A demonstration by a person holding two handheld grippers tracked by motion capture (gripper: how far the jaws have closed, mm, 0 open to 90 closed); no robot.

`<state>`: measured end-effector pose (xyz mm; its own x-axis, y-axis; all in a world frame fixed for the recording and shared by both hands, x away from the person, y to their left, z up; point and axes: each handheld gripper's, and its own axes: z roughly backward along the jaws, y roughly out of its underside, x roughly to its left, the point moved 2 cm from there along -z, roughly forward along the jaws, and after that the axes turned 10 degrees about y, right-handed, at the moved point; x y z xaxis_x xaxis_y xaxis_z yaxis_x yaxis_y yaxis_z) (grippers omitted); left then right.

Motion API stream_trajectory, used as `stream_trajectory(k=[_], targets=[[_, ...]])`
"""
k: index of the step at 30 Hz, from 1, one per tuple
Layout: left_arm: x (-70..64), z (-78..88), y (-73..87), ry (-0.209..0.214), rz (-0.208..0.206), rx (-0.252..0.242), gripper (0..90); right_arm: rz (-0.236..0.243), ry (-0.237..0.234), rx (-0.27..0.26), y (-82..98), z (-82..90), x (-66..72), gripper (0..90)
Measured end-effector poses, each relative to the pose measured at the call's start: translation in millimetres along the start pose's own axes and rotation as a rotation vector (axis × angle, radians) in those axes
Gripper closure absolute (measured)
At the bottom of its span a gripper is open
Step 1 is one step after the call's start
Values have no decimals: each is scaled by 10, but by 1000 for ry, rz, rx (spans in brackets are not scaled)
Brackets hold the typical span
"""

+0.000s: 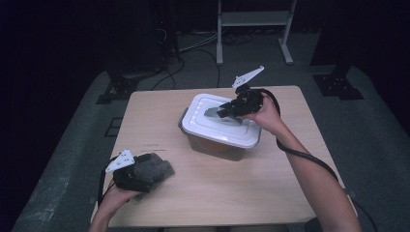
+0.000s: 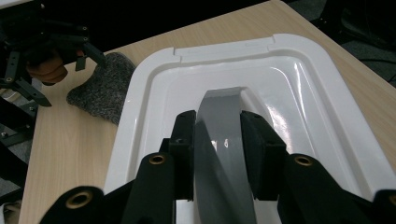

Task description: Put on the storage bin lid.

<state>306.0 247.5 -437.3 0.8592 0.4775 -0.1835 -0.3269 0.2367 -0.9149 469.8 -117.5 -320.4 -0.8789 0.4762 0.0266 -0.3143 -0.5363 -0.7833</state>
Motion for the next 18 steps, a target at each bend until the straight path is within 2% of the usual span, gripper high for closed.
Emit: stream_trajectory(k=[18], targets=[[0,-6,4,6,1,1,23,17,-15,27,39,-232,-70,661]])
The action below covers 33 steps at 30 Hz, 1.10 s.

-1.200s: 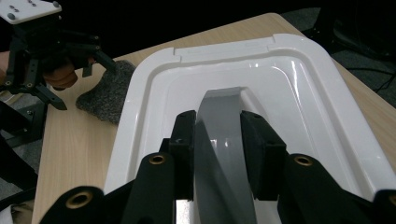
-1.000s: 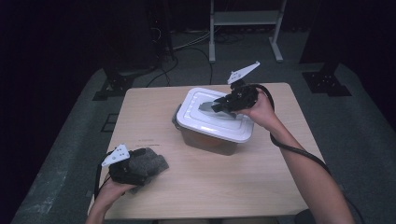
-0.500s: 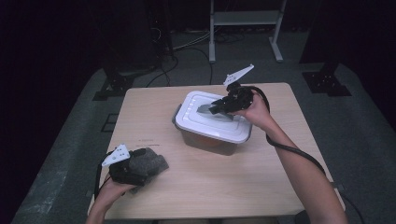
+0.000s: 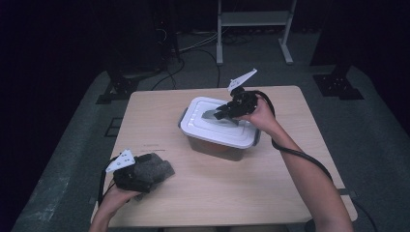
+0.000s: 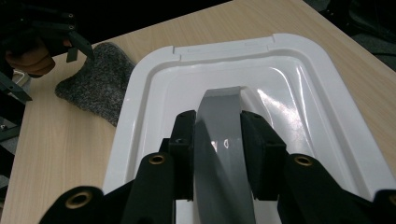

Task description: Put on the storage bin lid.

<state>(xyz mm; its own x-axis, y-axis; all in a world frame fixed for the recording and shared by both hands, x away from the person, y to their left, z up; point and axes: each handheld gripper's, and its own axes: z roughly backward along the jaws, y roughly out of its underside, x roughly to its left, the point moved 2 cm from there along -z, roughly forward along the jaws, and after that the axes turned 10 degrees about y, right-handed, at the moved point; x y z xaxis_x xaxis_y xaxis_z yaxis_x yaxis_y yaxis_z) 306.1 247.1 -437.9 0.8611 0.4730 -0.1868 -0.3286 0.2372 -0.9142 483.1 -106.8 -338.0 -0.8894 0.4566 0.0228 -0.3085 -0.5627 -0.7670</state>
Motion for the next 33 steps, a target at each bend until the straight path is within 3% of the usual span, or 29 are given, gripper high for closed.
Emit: stream_trajectory(k=[19,23,33], targets=[[-4,12,4,-1,3,-3,23,-7,-26,5,35,-51,-19,650],[3,16,11,-4,7,-3,23,-5,-18,21,50,-54,-16,591],[-8,6,3,-4,3,1,23,-25,-18,-29,35,137,8,459]])
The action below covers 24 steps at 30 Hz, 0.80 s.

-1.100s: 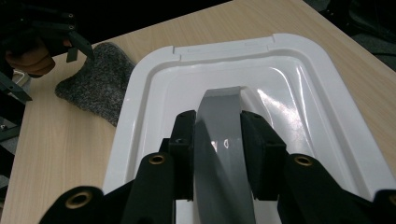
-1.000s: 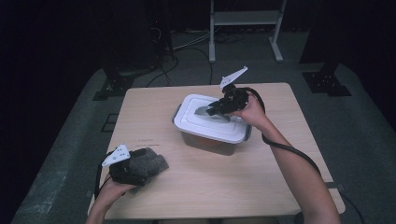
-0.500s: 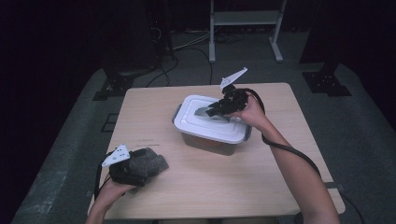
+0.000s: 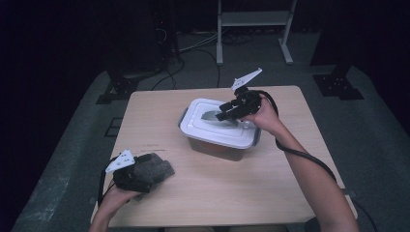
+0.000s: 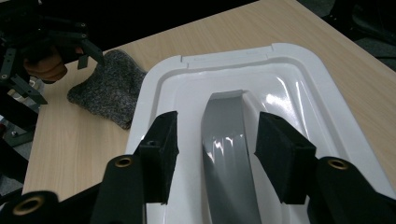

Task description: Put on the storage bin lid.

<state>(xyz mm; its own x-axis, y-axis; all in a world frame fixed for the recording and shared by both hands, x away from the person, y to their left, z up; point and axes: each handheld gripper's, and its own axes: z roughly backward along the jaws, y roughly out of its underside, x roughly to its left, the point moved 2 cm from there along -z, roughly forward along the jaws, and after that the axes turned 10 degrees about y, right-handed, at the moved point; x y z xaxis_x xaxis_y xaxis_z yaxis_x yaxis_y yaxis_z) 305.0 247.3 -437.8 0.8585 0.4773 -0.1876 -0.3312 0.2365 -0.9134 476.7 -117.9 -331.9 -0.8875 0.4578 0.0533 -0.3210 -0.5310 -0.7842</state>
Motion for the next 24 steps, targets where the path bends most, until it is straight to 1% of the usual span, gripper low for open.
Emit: stream_trajectory(k=[3,5,10,11,15,21,24], targets=[[2,12,9,-4,2,5,23,-4,1,-16,17,68,5,448],[-1,18,8,-7,4,-2,23,-12,-3,-26,41,114,0,436],[5,18,11,-8,5,-2,23,-16,6,-25,143,248,17,415],[6,18,14,-6,1,4,23,-19,8,-28,160,272,21,415],[-10,28,30,-6,1,5,24,-27,24,-33,251,403,26,407],[-20,80,32,-23,1,1,23,-43,40,-59,370,622,39,417],[-8,92,35,-26,1,-2,23,-42,44,-54,439,711,57,413]])
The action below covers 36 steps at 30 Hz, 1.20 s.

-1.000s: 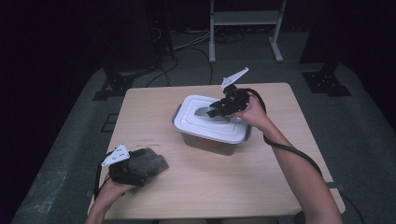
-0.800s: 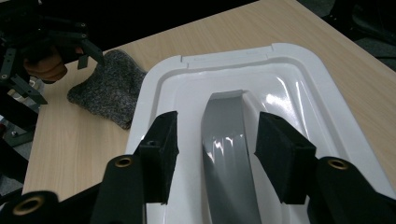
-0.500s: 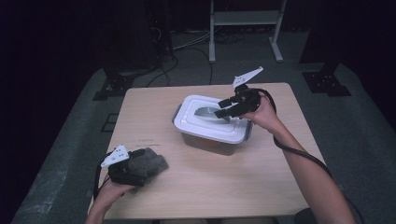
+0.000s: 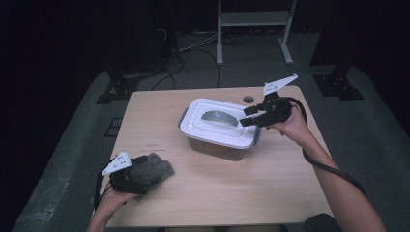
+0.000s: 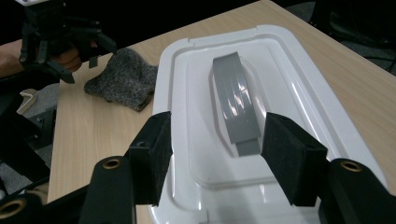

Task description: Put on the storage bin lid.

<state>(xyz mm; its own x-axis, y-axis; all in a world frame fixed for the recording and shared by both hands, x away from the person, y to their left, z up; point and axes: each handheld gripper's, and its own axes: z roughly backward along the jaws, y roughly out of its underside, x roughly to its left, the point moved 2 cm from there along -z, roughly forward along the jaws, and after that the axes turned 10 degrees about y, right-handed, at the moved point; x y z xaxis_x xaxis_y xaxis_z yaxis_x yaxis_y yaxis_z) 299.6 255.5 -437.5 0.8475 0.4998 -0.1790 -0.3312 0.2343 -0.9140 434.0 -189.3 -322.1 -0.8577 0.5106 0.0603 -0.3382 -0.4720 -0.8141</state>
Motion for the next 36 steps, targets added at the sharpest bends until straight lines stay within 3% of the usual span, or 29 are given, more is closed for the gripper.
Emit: stream_trajectory(k=[22,36], targets=[[-6,-34,9,4,0,11,23,-73,49,3,430,402,-108,400],[-13,-27,7,1,-4,11,23,-128,74,8,697,501,-175,396]])
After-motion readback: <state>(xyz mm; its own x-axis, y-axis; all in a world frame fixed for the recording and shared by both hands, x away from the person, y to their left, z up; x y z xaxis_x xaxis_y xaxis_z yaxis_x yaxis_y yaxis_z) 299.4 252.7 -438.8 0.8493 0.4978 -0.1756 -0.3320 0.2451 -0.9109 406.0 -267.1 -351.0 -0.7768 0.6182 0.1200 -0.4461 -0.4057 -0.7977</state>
